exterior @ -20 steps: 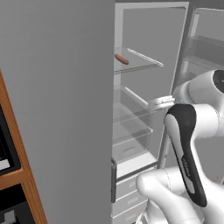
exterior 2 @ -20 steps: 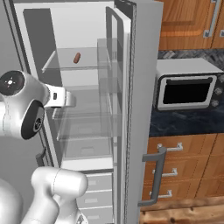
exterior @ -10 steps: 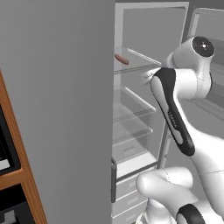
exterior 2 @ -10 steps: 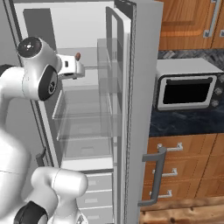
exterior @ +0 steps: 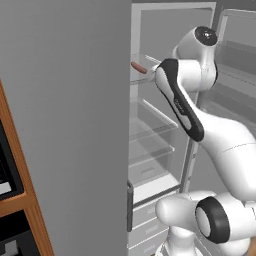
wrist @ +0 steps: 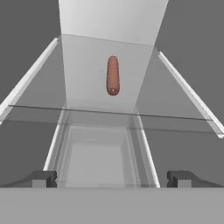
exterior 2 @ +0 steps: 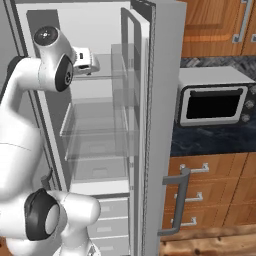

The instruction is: Move the hot dog bun to the plate on the dining table and place the condiment next to that plate. Then navigate to the fridge and take the sausage and place it on the plate as well.

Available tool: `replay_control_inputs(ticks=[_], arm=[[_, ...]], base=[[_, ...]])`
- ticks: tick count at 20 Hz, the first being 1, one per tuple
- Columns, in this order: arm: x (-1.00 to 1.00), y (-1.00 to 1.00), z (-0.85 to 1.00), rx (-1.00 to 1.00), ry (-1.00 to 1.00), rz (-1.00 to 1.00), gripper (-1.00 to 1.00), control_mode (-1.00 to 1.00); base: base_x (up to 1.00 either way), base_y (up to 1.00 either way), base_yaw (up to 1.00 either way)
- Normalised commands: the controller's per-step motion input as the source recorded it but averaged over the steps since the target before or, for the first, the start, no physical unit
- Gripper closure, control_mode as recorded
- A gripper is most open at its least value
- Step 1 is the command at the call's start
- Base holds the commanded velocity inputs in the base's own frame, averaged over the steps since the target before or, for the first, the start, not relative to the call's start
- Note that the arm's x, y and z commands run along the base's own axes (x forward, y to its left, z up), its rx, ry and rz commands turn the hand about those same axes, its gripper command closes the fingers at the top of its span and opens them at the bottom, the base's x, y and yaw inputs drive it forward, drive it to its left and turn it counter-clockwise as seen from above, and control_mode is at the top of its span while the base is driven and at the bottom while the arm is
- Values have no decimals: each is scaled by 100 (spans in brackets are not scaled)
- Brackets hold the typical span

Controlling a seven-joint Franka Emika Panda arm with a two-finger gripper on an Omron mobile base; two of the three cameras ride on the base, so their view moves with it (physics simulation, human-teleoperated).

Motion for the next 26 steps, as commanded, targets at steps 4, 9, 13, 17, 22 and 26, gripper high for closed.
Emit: replay_control_inputs(ticks=[4,9,13,17,22,26], arm=[[70,17,15,-2,0,0,-100,-100],[79,5,0,0,0,0,-100,-100],[57,17,-5,0,0,0,-100,-100],[44,19,-12,0,0,3,-100,-100],[39,6,-11,0,0,2,-100,-100],[22,0,-21,0,0,4,-100,-100]], base=[[0,0,0],[0,0,0],[0,0,0],[0,0,0],[0,0,0],[0,0,0]])
